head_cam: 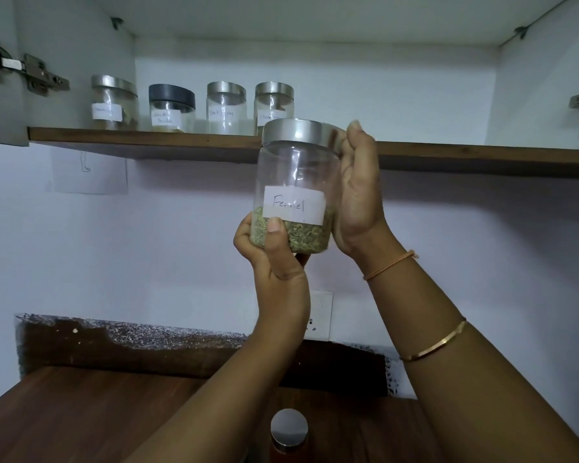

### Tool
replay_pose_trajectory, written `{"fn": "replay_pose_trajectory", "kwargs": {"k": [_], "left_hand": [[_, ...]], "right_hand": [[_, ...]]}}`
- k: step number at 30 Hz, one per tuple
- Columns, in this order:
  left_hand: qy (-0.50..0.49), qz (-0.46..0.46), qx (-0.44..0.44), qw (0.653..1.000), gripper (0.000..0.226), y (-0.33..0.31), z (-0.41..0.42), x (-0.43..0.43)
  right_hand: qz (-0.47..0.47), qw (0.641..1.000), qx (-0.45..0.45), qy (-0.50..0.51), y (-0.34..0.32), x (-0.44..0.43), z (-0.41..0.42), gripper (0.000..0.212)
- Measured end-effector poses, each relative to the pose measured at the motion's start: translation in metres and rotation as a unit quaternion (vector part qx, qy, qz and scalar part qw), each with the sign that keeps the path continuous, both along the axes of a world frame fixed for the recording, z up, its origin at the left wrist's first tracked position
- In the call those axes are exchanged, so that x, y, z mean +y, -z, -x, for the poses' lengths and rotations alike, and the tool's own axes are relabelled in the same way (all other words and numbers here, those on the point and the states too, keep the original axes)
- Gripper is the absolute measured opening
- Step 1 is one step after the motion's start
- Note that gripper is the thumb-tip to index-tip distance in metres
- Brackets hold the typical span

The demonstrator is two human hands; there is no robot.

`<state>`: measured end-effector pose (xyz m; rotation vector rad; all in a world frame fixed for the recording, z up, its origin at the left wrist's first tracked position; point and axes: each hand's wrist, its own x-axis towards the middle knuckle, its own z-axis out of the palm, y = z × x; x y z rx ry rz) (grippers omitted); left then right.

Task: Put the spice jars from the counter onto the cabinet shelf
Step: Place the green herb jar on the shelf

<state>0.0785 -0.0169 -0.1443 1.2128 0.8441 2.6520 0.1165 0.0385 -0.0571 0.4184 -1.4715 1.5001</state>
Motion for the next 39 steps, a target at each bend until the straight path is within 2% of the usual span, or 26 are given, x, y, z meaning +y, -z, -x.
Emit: {"fn": "replay_pose_trajectory", "kwargs": {"k": [2,4,8,11,14,16,18,22,25,27,32,34,37,39], "left_hand": [[-0.002,-0.011,0.005,1.0,0.044,-0.009,0.006,0.002],[0.004,-0.014,0.013,1.0,0.047,-0.02,0.011,0.002],[0.032,0.005,0.02,0.999,0.066,-0.045,0.022,0.008],[0.031,0.007,0.044,0.999,0.057,-0.058,0.027,0.016],[-0.078,0.047,0.113,0.989,0.055,-0.065,0.031,0.023],[-0.198,0.09,0.195,0.956,0.072,-0.071,0.039,0.028],[-0.309,0.122,0.278,0.901,0.086,-0.079,0.053,0.033],[-0.426,0.156,0.373,0.809,0.058,-0.095,0.08,0.048],[-0.48,0.215,0.421,0.739,0.048,-0.096,0.102,0.057],[-0.508,0.21,0.443,0.708,0.041,-0.093,0.109,0.06],[-0.531,0.168,0.411,0.721,0.03,-0.097,0.106,0.067],[-0.54,0.16,0.415,0.715,0.029,-0.097,0.107,0.068],[-0.553,0.144,0.413,0.709,0.027,-0.096,0.111,0.07],[-0.561,0.13,0.41,0.707,0.026,-0.095,0.113,0.073]], "right_hand": [[-0.067,0.987,-0.083,0.121,-0.004,0.0,-0.004,0.059],[-0.12,0.963,-0.145,0.191,-0.006,-0.003,-0.01,0.066],[-0.165,0.945,-0.13,0.252,-0.012,-0.012,-0.014,0.061],[-0.153,0.935,-0.126,0.294,-0.026,-0.011,-0.015,0.068],[-0.132,0.938,-0.138,0.289,-0.045,-0.001,-0.016,0.069],[-0.126,0.935,-0.134,0.303,-0.059,0.008,-0.016,0.066],[-0.116,0.931,-0.125,0.324,-0.072,0.017,-0.015,0.067],[-0.111,0.918,-0.087,0.372,-0.091,0.037,-0.011,0.074],[-0.12,0.9,-0.084,0.41,-0.101,0.054,-0.007,0.074],[-0.123,0.894,-0.104,0.418,-0.104,0.067,-0.005,0.074],[-0.123,0.873,-0.148,0.449,-0.111,0.096,0.006,0.074],[-0.118,0.868,-0.168,0.453,-0.115,0.103,0.012,0.074],[-0.102,0.879,-0.199,0.42,-0.122,0.114,0.022,0.07],[-0.096,0.871,-0.236,0.419,-0.125,0.12,0.029,0.07]]}}
